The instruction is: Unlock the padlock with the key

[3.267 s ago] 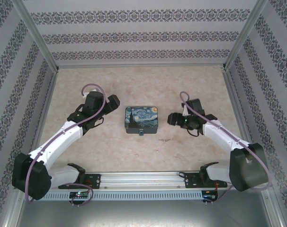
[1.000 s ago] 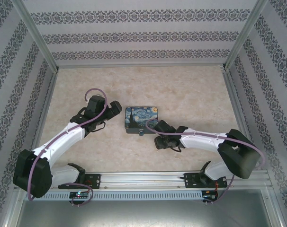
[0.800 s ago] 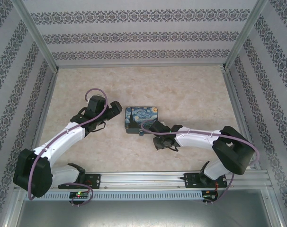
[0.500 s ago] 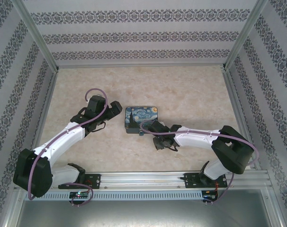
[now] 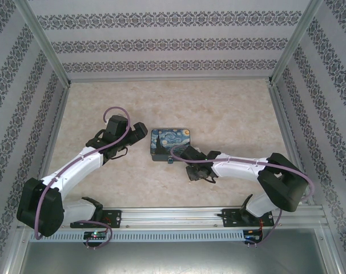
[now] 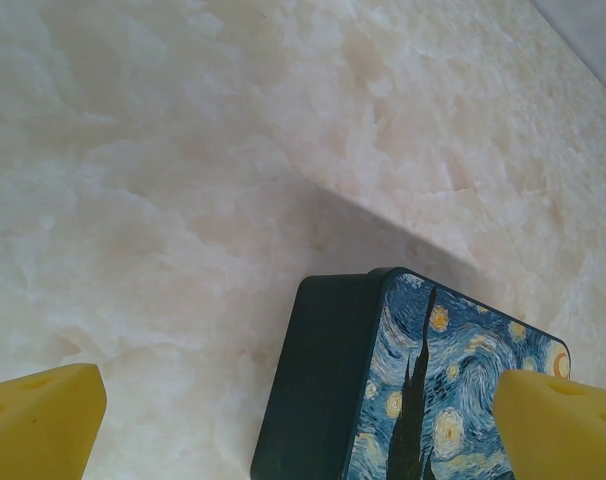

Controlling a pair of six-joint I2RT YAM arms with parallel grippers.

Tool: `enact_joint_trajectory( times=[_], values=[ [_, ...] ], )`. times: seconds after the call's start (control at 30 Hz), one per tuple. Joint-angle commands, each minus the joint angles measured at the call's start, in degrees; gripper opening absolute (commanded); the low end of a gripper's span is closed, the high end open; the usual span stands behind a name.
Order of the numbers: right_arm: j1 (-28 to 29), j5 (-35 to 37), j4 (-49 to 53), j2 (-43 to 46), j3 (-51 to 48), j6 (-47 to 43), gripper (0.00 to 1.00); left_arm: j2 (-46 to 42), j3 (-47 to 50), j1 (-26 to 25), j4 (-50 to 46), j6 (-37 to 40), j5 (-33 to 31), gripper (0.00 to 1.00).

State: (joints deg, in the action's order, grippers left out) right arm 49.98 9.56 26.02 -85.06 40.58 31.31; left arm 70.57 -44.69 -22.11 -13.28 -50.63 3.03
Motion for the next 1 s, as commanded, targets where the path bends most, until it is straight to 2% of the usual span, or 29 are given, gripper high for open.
enact_joint_trajectory(
  times=[0.0, 0.33, 0.57, 0.8, 0.97],
  values=[
    [-1.1, 0.4, 2.6, 1.0, -1.5, 0.3, 0.40, 0.2, -1.3, 0.4, 1.6, -0.4, 0.5, 0.99],
    [-2.1, -0.8, 1.0, -1.7, -0.5, -0.3, 0.34, 0.4, -1.0, 0.3, 1.9, -0.7, 0.8, 0.99],
    [-2.1, -1.6, -0.1, -3.8, -0.2, -0.3, 0.21, 0.3, -0.8, 0.3, 1.6, -0.2, 1.6, 0.99],
    [-2.4, -1.9, 0.7, -1.2, -0.3, -1.2, 0.01, 0.5, -0.5, 0.3, 1.9, -0.1, 2.1, 0.99],
    [-3.1, -3.6, 0.6, 2.0, -0.6, -1.3, 0.00, 0.6, -0.7, 0.3, 1.9, 0.1, 2.4, 0.99]
  ],
)
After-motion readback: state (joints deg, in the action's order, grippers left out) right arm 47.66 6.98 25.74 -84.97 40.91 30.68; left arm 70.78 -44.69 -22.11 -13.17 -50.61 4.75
